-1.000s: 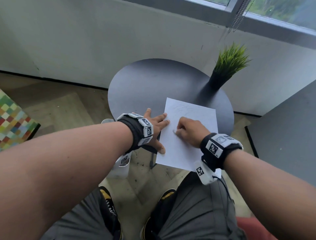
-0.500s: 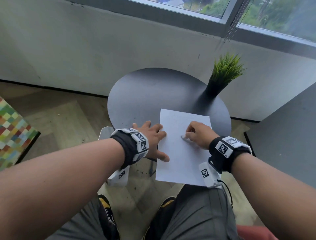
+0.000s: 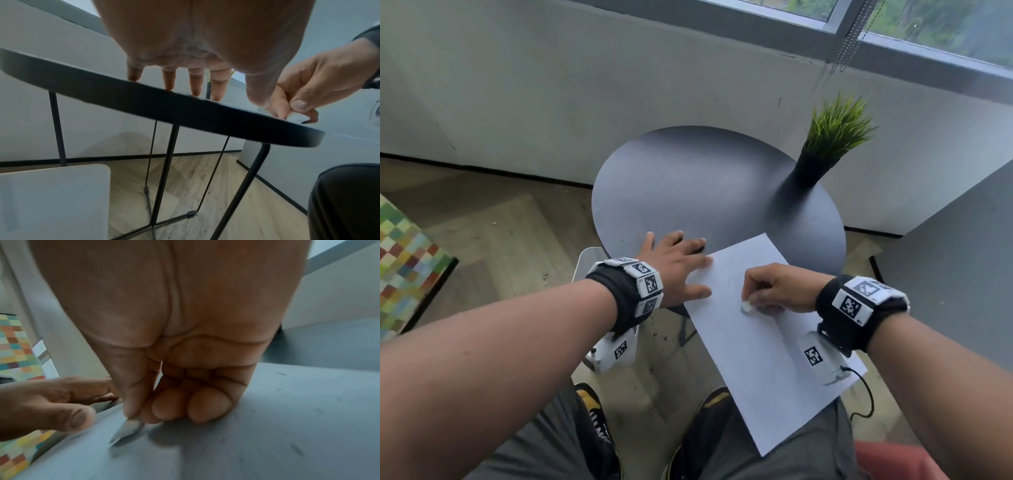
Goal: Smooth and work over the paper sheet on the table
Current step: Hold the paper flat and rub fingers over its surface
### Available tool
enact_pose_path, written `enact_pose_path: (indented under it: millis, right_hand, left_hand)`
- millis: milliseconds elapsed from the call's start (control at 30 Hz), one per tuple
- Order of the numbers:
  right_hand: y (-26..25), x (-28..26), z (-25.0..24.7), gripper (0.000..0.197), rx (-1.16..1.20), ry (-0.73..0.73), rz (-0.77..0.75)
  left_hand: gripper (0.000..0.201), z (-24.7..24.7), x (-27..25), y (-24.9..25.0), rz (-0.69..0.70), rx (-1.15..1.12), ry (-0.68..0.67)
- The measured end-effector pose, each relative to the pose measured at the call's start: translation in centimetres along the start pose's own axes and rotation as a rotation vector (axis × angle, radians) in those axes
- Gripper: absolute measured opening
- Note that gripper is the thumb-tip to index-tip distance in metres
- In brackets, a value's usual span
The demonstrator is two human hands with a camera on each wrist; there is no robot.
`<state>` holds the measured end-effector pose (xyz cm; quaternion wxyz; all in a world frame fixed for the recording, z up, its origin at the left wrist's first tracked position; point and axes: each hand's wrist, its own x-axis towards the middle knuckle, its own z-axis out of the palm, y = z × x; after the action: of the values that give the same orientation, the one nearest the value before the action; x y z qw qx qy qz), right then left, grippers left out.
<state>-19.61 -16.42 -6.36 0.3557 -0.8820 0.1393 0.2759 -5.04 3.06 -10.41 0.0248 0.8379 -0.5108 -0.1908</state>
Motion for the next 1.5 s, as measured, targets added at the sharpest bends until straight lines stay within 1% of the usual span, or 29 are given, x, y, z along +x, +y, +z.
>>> enact_pose_path:
  millis: [33, 100, 167, 267, 367, 500, 533, 567, 633, 667, 700, 767, 833, 867, 900, 933, 967, 1067, 1100, 1133, 1200, 1233, 1267, 1300, 1367, 1400, 1433, 1467, 1500]
  right_hand:
    - [0.1, 0.2, -0.3, 0.008, 0.025, 0.024, 0.009]
    - [0.4, 0.9, -0.8, 0.009, 0.037, 0.133, 0.041]
    - [0.3, 1.8, -1.0, 0.006, 0.023, 0.261, 0.070]
    - [-0.3, 2.8, -0.6, 0.011, -0.044, 0.367, 0.098]
    - [-1.4, 3.0, 0.2, 0.012, -0.094, 0.401, 0.083]
    - [-3.0, 3.1, 2.2, 0.012, -0.204, 0.304, -0.023]
    - [-3.3, 3.4, 2.4, 0.010, -0.235, 0.314, -0.035]
    - [-3.4, 3.8, 2.4, 0.008, -0.248, 0.361, -0.026]
    - [-3.0, 4.7, 1.6, 0.009, -0.210, 0.499, 0.067]
    - [-2.8, 5.0, 1.2, 0.011, -0.188, 0.546, 0.109]
    - [-2.7, 5.1, 1.2, 0.012, -0.185, 0.561, 0.116]
    - [-3.3, 4.8, 2.2, 0.009, -0.229, 0.489, 0.017]
    - [-4.6, 3.9, 3.8, 0.007, -0.326, 0.315, -0.161]
    - [-5.0, 3.6, 4.1, 0.007, -0.355, 0.224, -0.215]
    - [-5.3, 3.5, 3.8, 0.008, -0.359, 0.172, -0.230]
    - [-5.4, 3.8, 3.1, 0.008, -0.342, 0.172, -0.212]
    - [-5.2, 4.3, 2.3, 0.009, -0.315, 0.215, -0.167]
    - [-4.7, 5.5, 1.7, 0.011, -0.260, 0.441, 0.018]
    - [-4.9, 5.5, 2.5, 0.013, -0.273, 0.473, 0.000]
    - [-5.4, 5.5, 3.5, 0.016, -0.297, 0.455, -0.073]
    - [-6.3, 4.9, 5.1, 0.016, -0.344, 0.324, -0.244]
    - [-6.3, 4.7, 4.9, 0.013, -0.357, 0.266, -0.281]
    - [-6.3, 4.8, 4.1, 0.012, -0.360, 0.248, -0.274]
    - [-5.8, 5.2, 3.2, 0.011, -0.354, 0.278, -0.226]
    - [-4.9, 5.8, 1.7, 0.009, -0.318, 0.419, -0.064]
    - [-4.7, 5.8, 1.8, 0.008, -0.324, 0.480, -0.023]
    - [-4.9, 5.6, 2.3, 0.008, -0.337, 0.495, -0.054]
    - [-5.3, 5.3, 3.1, 0.012, -0.350, 0.459, -0.132]
    - [-5.8, 4.8, 3.9, 0.015, -0.373, 0.379, -0.228]
  left_hand:
    - [0.062, -0.1, 0.1, -0.3, 0.012, -0.013, 0.007]
    - [0.057, -0.3, 0.3, -0.9, 0.037, -0.017, 0.007]
    - [0.062, -0.6, 0.6, -1.3, 0.053, -0.015, -0.018]
    - [0.076, -0.9, 0.8, -1.6, 0.053, 0.007, -0.053]
    - [0.091, -1.4, 0.8, -1.7, 0.043, 0.040, -0.086]
    - [0.108, -1.8, 1.5, -1.5, 0.023, 0.135, -0.148]
    - [0.111, -1.9, 1.8, -1.6, 0.012, 0.153, -0.162]
    - [0.114, -1.9, 2.0, -1.7, 0.001, 0.167, -0.176]
    - [0.118, -2.0, 2.2, -1.8, -0.014, 0.185, -0.199]
    - [0.119, -2.1, 2.2, -1.7, -0.018, 0.191, -0.205]
    - [0.120, -2.3, 2.2, -1.6, -0.019, 0.197, -0.210]
    - [0.121, -2.6, 2.2, -1.3, -0.018, 0.203, -0.222]
    - [0.124, -2.9, 2.2, -1.2, -0.015, 0.218, -0.241]
    - [0.126, -3.0, 2.2, -1.1, -0.014, 0.232, -0.250]
    - [0.127, -3.1, 2.2, -1.1, -0.015, 0.241, -0.252]
    - [0.127, -3.0, 2.3, -1.1, -0.018, 0.241, -0.249]
    - [0.125, -3.0, 2.3, -1.1, -0.023, 0.234, -0.240]
    - [0.122, -3.0, 2.2, -1.3, -0.038, 0.232, -0.232]
    - [0.123, -3.0, 2.3, -1.3, -0.042, 0.236, -0.238]
    - [0.126, -2.9, 2.4, -1.3, -0.048, 0.238, -0.247]
    - [0.134, -2.8, 2.8, -1.4, -0.055, 0.261, -0.269]
    - [0.137, -2.8, 2.8, -1.4, -0.054, 0.267, -0.277]
    - [0.137, -2.8, 2.8, -1.4, -0.051, 0.258, -0.279]
    - [0.134, -2.7, 2.8, -1.4, -0.048, 0.247, -0.272]
    - [0.129, -2.8, 2.6, -1.4, -0.039, 0.244, -0.250]
    - [0.128, -2.8, 2.5, -1.3, -0.039, 0.244, -0.251]
    - [0.129, -2.8, 2.5, -1.4, -0.044, 0.242, -0.258]
    - [0.130, -2.8, 2.6, -1.4, -0.048, 0.239, -0.266]
    - [0.133, -2.8, 2.6, -1.3, -0.051, 0.247, -0.273]
